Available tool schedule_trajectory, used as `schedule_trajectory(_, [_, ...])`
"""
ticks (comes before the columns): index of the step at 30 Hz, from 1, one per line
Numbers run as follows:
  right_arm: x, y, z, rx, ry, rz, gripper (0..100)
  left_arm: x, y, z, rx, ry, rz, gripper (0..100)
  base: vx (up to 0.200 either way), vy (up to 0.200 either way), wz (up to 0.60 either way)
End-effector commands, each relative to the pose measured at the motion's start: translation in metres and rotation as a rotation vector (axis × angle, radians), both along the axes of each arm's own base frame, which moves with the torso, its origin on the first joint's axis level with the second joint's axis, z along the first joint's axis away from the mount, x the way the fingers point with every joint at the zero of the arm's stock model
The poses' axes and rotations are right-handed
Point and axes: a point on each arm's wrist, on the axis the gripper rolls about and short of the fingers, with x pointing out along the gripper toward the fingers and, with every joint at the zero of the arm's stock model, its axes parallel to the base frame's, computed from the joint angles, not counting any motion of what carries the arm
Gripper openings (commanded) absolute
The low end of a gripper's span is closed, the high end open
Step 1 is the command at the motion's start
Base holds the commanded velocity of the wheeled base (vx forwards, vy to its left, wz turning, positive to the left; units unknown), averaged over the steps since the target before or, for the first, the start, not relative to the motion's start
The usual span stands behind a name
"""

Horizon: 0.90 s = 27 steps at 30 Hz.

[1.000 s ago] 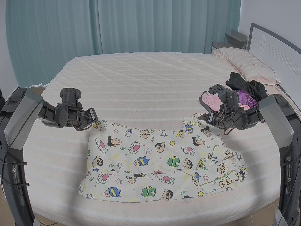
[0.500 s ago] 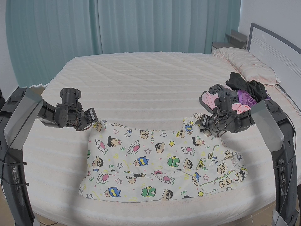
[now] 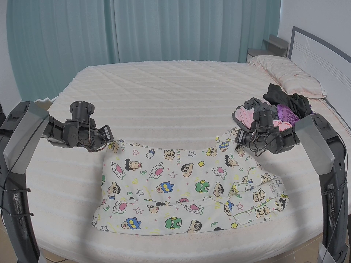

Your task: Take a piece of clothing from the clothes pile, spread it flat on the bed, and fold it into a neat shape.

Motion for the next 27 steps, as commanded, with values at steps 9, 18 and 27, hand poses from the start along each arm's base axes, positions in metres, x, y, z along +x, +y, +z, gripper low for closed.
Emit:
schedule_trajectory(9, [-0.007, -0.004, 0.026, -0.005, -0.096, -0.025, 0, 0.005, 0.002, 0.009, 0.065, -0.043, 0.044, 0, 0.000, 0.000, 0.00])
schedule_trajectory(18, [-0.006, -0.002, 0.026, -0.006, -0.119, -0.030, 0, 0.009, 0.003, 0.005, 0.066, -0.039, 0.044, 0, 0.000, 0.000, 0.00])
schedule_trajectory(27, [-0.019, -0.001, 0.040, -0.015, -0.120, -0.018, 0, 0.005, 0.003, 0.001, 0.081, -0.010, 0.033, 0, 0.000, 0.000, 0.00])
